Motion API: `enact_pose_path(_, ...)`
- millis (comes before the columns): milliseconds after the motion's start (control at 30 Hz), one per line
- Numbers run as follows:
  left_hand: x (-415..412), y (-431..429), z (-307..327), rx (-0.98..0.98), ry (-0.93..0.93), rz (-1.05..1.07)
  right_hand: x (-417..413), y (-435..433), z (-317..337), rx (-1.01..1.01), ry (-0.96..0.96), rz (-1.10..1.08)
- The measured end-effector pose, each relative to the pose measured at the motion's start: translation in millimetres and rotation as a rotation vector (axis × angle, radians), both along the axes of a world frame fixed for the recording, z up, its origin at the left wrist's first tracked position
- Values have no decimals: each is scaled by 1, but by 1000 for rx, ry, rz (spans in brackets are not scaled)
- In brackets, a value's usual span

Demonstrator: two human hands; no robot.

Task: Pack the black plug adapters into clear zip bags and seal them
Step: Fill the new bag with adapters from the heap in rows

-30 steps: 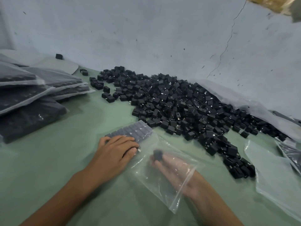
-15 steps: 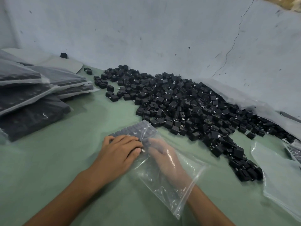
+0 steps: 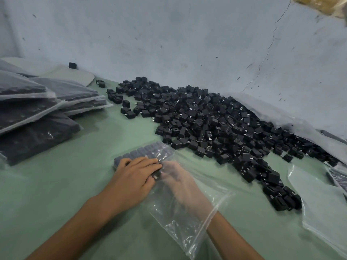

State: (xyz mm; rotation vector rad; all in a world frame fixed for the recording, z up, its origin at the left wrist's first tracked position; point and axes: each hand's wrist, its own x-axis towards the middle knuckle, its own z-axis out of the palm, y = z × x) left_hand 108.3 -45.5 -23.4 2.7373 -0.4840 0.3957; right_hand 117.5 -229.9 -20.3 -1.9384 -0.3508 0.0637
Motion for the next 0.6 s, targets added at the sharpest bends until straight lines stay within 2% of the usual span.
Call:
enact_pose_path(100, 1, 4, 2, 9, 43, 3, 2, 5, -2, -137, 36, -2)
enact_pose_path(233, -1, 1, 6, 31, 71, -47, 2, 1, -9, -70, 98, -39)
enact_pose_path(433, 0, -1, 6, 5, 51, -75, 1, 1, -11, -28, 56, -10)
enact_pose_path(600, -4, 1, 5, -57, -2, -89, -2, 3, -6, -101, 101, -49)
